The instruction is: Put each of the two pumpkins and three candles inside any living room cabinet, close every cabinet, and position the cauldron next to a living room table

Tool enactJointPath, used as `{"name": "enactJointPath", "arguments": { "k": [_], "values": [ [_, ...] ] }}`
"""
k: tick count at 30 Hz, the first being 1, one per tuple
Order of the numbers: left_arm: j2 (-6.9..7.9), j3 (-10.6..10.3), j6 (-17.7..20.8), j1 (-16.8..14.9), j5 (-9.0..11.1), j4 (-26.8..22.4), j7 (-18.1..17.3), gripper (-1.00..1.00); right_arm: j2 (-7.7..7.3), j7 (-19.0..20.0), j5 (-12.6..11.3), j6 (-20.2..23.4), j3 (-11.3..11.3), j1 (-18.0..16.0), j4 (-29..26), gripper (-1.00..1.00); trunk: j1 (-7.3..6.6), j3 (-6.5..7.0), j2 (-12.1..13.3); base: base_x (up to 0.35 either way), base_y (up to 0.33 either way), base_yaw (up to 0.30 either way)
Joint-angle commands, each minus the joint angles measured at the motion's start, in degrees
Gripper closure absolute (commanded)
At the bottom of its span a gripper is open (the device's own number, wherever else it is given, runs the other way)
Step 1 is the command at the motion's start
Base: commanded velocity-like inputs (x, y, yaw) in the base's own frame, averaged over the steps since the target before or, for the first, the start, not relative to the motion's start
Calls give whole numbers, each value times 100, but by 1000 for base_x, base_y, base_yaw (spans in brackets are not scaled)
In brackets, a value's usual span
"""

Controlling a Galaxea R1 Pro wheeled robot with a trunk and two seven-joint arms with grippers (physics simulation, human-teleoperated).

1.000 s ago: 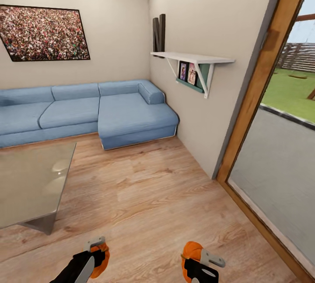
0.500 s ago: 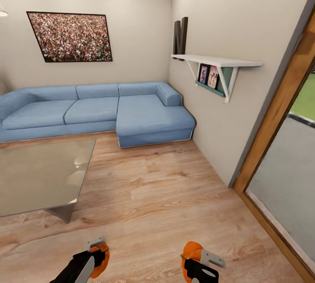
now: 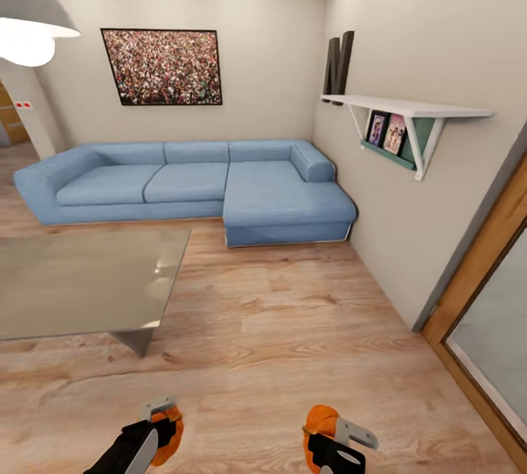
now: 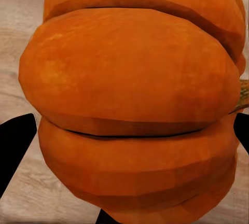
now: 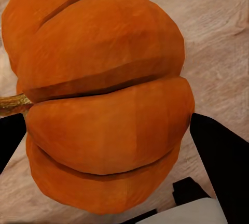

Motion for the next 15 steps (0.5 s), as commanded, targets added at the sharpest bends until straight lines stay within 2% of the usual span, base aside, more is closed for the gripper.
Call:
{"name": "enactJointPath", "arguments": {
  "k": [1, 15],
  "values": [
    [0, -1, 4, -1, -17, -2, 20, 100, -2, 10, -6, -5, 0, 0, 0, 100, 0, 3, 0, 0, 0, 269],
    [0, -1, 6, -1, -17, -1, 20, 100, 3, 10, 3, -5, 0, 0, 94, 100, 0, 37, 0, 0, 0, 271]
  ]
}}
